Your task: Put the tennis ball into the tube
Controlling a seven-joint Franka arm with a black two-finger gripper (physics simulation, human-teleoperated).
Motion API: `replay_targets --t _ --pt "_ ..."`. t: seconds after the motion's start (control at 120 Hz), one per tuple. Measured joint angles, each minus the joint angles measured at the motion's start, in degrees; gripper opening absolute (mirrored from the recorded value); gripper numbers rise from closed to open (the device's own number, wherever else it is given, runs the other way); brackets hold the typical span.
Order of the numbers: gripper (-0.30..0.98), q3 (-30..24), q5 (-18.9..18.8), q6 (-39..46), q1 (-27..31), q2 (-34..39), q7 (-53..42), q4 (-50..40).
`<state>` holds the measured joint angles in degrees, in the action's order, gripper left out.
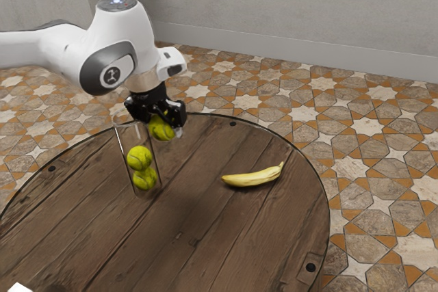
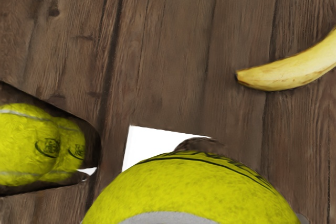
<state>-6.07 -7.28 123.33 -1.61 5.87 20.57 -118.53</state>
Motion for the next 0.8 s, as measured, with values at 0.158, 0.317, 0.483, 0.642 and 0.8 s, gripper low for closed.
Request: replay_targets --t 0.158,0.317,0.483,0.642,0.8 --pt "0.13 1.9 -2.6 -1.6 0.5 -0.3 0.4 1.6" --pt "0.14 4.3 -4.5 -2.5 0.5 -0.3 0.7 3.2" --pt "0.14 6.4 -5.1 -2.7 0.8 -1.4 0.8 3.7" --pt "0.14 8.1 -5.3 -2.8 0.8 -1.7 0.9 4.2" --pt "0.22 9.8 -5.1 -2.9 1.0 -2.9 0.8 5.6"
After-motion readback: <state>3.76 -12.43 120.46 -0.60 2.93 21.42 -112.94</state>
